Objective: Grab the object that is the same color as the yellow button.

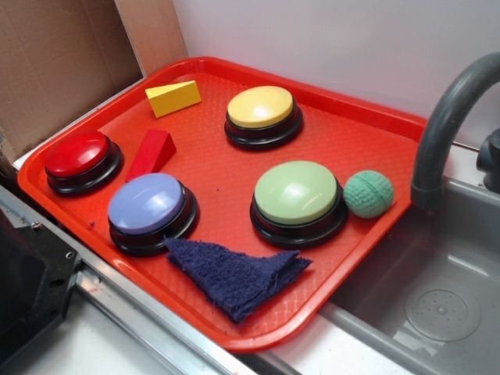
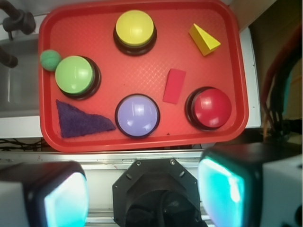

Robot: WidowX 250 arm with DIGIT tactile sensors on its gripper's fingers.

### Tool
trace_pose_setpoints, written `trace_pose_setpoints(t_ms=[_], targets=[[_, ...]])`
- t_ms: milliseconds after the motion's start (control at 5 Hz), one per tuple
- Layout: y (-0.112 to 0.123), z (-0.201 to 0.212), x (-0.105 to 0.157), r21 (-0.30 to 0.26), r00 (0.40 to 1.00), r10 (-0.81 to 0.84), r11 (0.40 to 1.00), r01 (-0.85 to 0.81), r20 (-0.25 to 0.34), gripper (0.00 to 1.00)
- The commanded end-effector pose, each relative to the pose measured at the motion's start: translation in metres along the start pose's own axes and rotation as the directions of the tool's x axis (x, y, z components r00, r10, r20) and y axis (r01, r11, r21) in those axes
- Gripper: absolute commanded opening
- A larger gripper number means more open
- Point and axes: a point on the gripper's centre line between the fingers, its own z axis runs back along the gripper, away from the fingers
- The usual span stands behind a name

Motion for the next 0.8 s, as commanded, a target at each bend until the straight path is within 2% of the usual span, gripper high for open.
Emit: trace_pose_setpoints(t_ms=[0, 200, 400, 600], targets=[[0.018, -0.012, 0.049, 0.048, 0.999, 0.021, 0.999, -0.023, 0.03, 1.0], [0.036, -0.021, 0.073, 0.035, 1.0, -0.011, 0.999, 0.01, 0.03, 1.0], [0.064, -0.041, 0.11, -0.014, 0.992, -0.122, 0.992, 0.123, 0.032, 1.0], [0.082, -0.07, 0.138, -0.014, 0.972, -0.236, 0.972, 0.236, -0.006, 1.0]])
